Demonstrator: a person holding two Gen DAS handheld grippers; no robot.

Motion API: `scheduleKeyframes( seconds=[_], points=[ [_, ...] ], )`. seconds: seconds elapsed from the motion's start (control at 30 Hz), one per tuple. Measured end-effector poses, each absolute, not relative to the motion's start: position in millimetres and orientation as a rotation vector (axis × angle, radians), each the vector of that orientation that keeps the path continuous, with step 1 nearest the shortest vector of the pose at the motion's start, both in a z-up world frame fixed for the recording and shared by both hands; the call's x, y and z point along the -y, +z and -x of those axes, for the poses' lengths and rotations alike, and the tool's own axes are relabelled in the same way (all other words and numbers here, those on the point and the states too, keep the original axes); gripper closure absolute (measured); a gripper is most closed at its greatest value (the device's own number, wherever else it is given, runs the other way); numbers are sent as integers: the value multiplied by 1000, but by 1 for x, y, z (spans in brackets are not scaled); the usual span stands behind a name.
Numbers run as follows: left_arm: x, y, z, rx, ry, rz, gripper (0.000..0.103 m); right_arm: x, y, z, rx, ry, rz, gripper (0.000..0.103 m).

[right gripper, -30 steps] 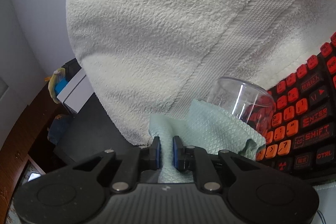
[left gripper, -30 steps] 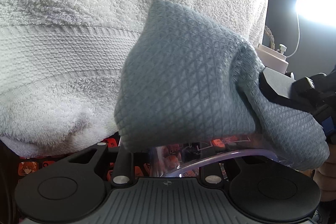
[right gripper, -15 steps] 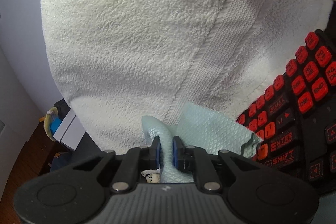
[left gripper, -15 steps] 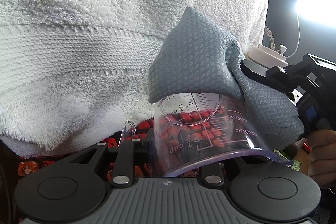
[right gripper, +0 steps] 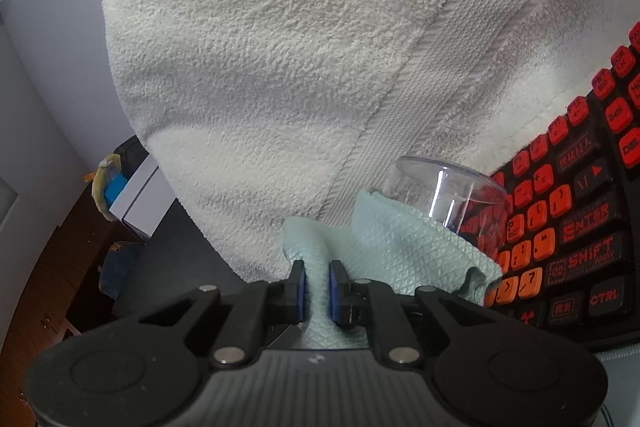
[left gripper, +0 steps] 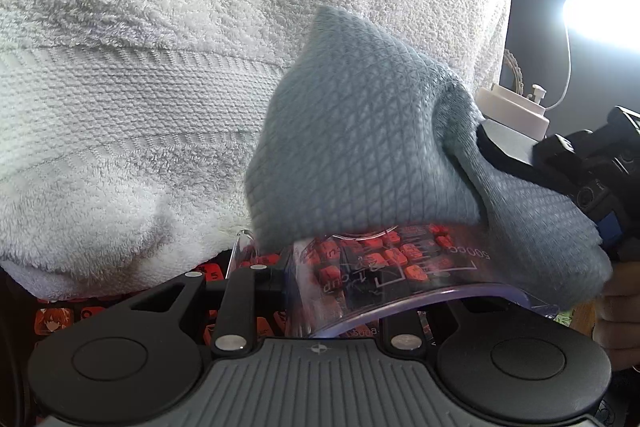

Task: Clean container
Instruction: 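Sweep the green cloth across the cup's outer wall with the right gripper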

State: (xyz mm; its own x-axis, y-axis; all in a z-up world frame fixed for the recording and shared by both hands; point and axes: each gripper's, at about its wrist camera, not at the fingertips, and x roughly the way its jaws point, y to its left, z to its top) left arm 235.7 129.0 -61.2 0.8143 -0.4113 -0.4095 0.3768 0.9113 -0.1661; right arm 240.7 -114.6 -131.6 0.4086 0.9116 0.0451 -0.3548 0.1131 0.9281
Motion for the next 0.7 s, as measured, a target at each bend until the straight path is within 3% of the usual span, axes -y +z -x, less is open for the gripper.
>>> scheduleKeyframes(
  seconds=[0.7],
  points=[
    [-130, -62, -234, -454, -422, 78, 81, 111, -133, -240, -664, 1044, -1090, 92]
  ],
)
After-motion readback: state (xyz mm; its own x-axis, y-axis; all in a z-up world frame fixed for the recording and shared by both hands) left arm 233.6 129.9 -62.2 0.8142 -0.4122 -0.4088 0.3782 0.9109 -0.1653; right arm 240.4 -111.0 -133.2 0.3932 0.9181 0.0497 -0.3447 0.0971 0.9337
